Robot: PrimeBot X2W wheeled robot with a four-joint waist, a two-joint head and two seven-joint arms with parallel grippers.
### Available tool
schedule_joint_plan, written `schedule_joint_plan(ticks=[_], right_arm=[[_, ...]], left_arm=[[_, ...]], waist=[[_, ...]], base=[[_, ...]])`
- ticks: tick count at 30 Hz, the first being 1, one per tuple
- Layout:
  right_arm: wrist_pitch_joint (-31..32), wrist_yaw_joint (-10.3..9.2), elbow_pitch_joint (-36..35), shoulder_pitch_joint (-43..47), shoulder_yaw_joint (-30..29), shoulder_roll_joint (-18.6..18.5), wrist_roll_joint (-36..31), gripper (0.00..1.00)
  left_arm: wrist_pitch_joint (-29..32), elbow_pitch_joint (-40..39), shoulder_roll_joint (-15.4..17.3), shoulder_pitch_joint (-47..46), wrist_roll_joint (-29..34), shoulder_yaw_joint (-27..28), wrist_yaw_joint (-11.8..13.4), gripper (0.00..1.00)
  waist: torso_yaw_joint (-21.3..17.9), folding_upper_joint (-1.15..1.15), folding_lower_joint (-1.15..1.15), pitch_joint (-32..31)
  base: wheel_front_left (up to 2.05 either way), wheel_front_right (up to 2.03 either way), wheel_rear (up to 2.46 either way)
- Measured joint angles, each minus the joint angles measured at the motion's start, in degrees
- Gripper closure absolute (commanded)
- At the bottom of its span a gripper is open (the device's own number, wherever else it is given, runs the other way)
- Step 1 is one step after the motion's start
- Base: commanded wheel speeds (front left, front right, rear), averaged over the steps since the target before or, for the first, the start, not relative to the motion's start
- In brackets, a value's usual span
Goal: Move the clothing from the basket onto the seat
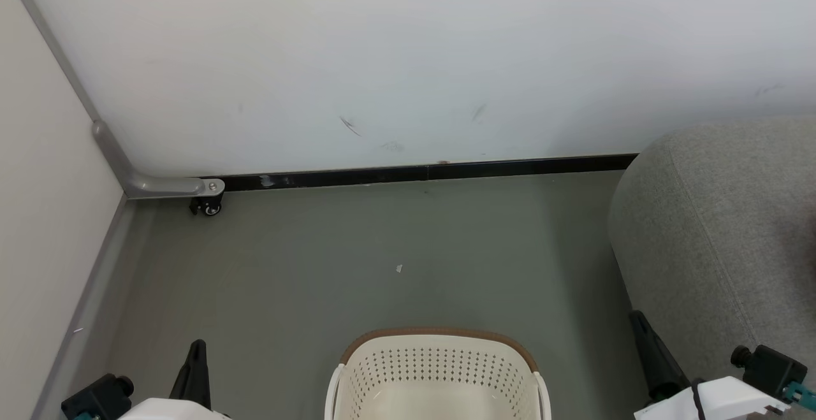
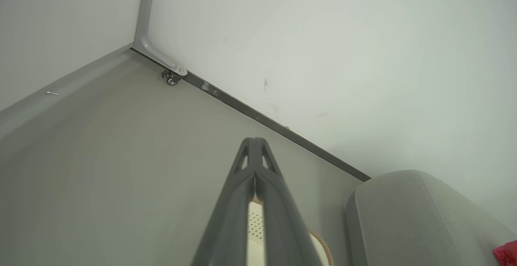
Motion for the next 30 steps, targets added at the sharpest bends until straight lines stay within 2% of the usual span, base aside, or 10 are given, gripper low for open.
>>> schedule_joint_plan(ticks=[9, 23, 30], right_arm=[[1.54, 0.00, 0.48, -0.19, -0.44, -0.76, 8.45, 1.00], [3.90, -0.01, 2.08, -2.33, -1.16, -1.63, 22.40, 1.00], [5.11, -0.01, 2.42, -2.55, -1.80, -2.20, 28.81, 1.00]], left_arm=[[2.08, 0.26, -0.52, -0.01, -5.83, 2.00, -2.11, 1.00], [4.97, 1.38, -1.68, -0.32, -15.75, 5.17, -5.64, 1.00], [6.41, 1.92, -2.11, -0.68, -20.62, 6.69, -7.64, 1.00]], waist=[[0.04, 0.00, 0.07, -0.05], [0.11, 0.00, -0.62, 0.79], [0.14, 0.00, -0.80, 1.28]], base=[[0.00, 0.00, 0.00], [0.00, 0.00, 0.00], [0.00, 0.00, 0.00]])
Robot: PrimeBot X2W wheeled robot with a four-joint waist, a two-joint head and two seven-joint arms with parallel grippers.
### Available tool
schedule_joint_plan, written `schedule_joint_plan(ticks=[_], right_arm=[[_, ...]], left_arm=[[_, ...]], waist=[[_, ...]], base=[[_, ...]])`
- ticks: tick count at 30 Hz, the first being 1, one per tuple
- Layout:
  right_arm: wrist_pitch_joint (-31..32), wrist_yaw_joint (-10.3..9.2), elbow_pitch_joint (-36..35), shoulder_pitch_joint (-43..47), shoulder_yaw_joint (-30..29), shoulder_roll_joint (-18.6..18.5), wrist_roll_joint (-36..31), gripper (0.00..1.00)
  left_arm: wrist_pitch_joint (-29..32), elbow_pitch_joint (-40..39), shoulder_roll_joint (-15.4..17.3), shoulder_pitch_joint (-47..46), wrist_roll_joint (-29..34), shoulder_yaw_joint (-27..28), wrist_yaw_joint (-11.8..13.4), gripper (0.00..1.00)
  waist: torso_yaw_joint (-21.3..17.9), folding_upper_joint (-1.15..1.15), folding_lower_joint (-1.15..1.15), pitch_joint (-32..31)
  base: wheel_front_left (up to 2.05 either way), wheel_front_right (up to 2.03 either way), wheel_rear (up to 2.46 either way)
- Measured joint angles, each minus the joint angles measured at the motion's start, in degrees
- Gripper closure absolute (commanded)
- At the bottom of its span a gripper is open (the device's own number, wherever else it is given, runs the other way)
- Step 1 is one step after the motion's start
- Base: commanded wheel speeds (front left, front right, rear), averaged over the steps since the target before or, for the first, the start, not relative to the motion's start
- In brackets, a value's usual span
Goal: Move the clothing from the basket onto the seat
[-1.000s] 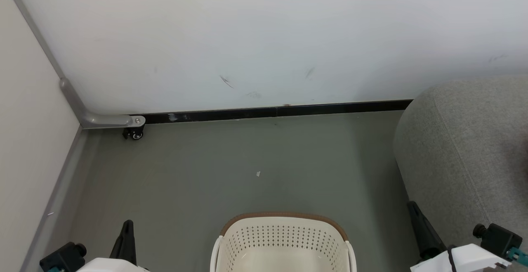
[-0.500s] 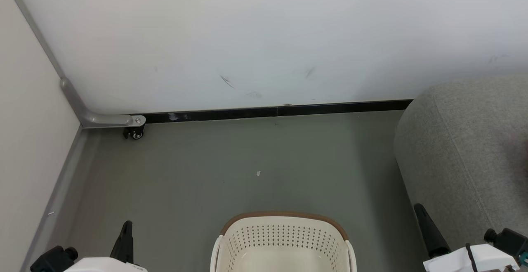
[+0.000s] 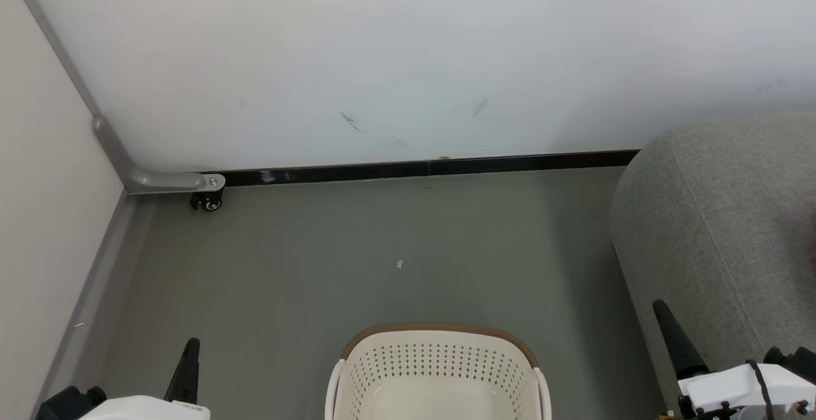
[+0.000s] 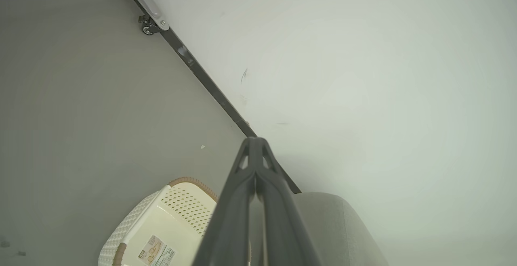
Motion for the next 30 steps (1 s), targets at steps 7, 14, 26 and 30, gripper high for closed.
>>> schedule_joint_plan(ticks=[7, 14, 26, 30], right_arm=[[1.02, 0.00, 0.88, -0.97, -0.35, -0.35, 6.38, 1.00], [2.11, 0.00, 1.18, -1.68, -0.62, -0.60, 11.91, 1.00], [3.97, 0.00, 1.64, -2.41, -1.31, -1.21, 22.85, 1.00], [4.45, 0.00, 1.78, -2.52, -1.77, -1.45, 26.47, 1.00]], left_arm=[[1.14, 0.43, -0.78, -0.85, -4.68, 1.55, -1.82, 1.00], [2.33, 1.02, -1.16, -0.88, -8.58, 2.88, -3.21, 1.00], [4.77, 2.01, -1.89, -2.02, -16.51, 5.48, -6.57, 1.00], [5.49, 2.27, -2.37, -2.03, -19.26, 6.46, -7.57, 1.00]], waist=[[0.03, 0.00, -0.05, 0.35], [0.05, 0.00, -0.06, 0.56], [0.11, 0.00, -0.08, 0.91], [0.12, 0.00, -0.08, 1.01]], base=[[0.00, 0.00, 0.00], [0.00, 0.00, 0.00], [0.00, 0.00, 0.00], [0.00, 0.00, 0.00]])
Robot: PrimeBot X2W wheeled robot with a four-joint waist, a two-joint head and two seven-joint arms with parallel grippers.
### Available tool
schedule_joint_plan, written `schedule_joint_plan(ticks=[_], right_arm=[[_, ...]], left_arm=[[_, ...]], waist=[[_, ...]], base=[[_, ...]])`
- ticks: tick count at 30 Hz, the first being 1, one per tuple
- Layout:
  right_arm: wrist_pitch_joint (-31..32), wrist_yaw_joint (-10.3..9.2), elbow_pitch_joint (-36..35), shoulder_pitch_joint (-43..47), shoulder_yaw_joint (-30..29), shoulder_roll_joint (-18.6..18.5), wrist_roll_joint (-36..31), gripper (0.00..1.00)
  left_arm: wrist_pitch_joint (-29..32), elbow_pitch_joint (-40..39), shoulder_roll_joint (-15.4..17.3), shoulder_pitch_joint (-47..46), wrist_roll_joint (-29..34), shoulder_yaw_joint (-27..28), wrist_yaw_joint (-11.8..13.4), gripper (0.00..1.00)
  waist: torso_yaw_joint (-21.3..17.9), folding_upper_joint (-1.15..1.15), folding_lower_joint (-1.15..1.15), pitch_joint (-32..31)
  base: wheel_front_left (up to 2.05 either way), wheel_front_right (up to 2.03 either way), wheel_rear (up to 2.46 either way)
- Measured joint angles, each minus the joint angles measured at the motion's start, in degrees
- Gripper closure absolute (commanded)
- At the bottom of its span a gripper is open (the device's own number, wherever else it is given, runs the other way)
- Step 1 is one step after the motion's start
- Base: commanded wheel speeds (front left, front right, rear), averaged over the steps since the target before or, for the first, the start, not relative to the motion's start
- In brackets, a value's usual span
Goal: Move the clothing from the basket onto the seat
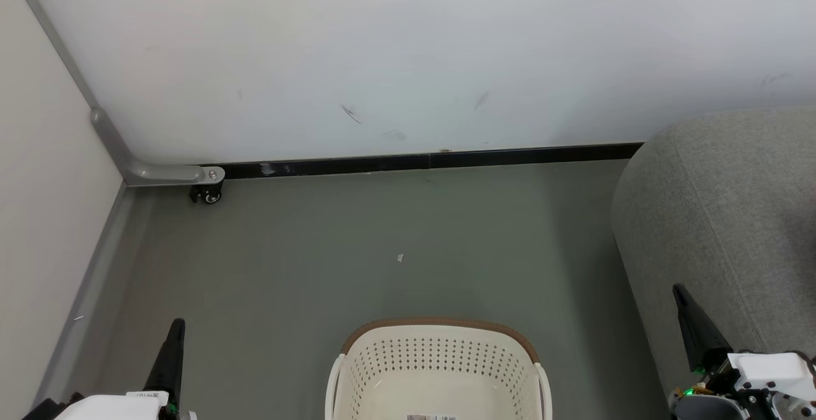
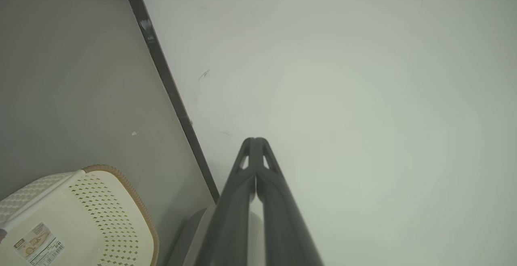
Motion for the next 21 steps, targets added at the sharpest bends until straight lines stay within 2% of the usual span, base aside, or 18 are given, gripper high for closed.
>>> schedule_joint_plan(ticks=[4, 21], right_arm=[[0.48, -0.01, 0.29, -0.90, -0.19, -0.16, 2.42, 1.00], [0.51, -0.01, 0.68, -1.10, -0.33, -0.19, 2.48, 1.00]], left_arm=[[0.42, 0.25, -0.35, -0.16, -1.80, 0.34, -0.48, 1.00], [0.43, 0.83, -0.35, -1.03, -1.86, 0.51, -0.52, 1.00]], waist=[[0.01, 0.00, 0.00, 0.05], [0.01, 0.00, 0.00, 0.04]], base=[[0.00, 0.00, 0.00], [0.00, 0.00, 0.00]])
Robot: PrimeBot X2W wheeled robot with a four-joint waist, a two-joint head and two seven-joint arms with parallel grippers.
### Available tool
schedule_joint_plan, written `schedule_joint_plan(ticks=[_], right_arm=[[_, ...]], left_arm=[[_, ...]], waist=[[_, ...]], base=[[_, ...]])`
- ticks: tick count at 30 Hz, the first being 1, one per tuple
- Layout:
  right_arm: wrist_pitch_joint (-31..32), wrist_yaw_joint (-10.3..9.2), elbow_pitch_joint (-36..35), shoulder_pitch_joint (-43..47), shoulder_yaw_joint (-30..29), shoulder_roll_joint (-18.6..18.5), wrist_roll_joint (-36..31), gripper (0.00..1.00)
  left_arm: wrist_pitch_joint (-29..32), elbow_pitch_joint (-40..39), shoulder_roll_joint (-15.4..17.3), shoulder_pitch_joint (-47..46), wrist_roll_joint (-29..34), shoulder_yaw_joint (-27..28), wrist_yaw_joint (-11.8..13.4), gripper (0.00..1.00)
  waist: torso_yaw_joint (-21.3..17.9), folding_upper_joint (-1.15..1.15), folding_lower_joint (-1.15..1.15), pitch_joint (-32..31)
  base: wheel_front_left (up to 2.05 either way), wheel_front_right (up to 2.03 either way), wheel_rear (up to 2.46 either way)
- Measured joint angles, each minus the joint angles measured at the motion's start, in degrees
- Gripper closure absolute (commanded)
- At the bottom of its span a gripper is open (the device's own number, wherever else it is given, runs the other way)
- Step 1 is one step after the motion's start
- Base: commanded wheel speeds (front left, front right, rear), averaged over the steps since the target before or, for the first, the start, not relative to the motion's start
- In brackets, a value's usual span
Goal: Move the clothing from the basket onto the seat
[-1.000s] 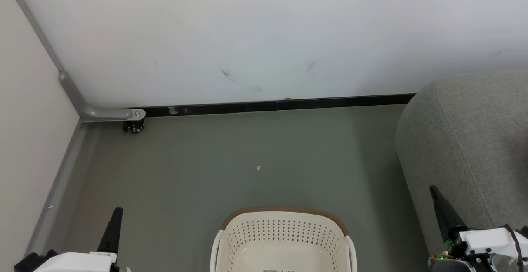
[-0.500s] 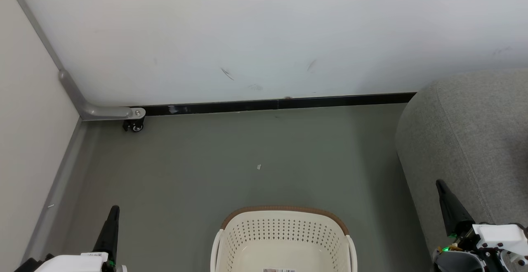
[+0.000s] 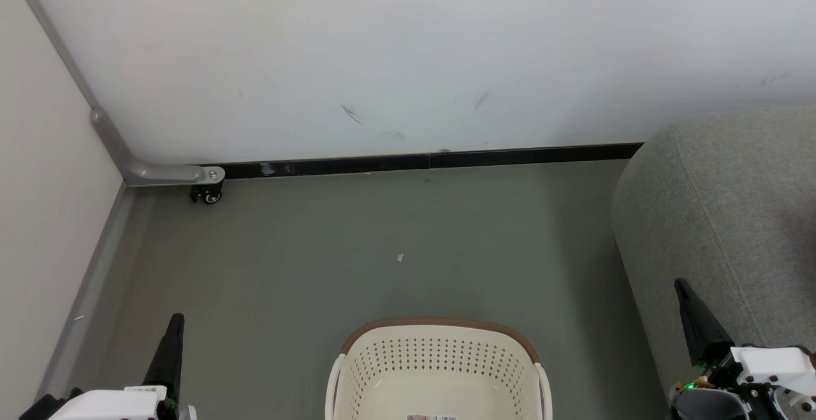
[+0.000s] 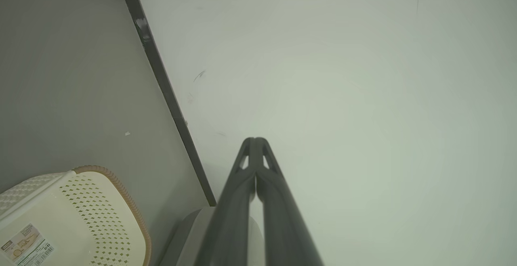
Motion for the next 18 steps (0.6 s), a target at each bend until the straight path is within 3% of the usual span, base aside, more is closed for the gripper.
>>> schedule_joint_plan(ticks=[18], right_arm=[[0.05, 0.00, 0.23, 0.00, -0.14, 0.01, 0.00, 1.00]], left_arm=[[0.15, 0.41, 0.00, -0.06, 0.00, 0.09, -0.41, 1.00]], waist=[[0.00, 0.00, -0.01, -0.01]], base=[[0.00, 0.00, 0.00]])
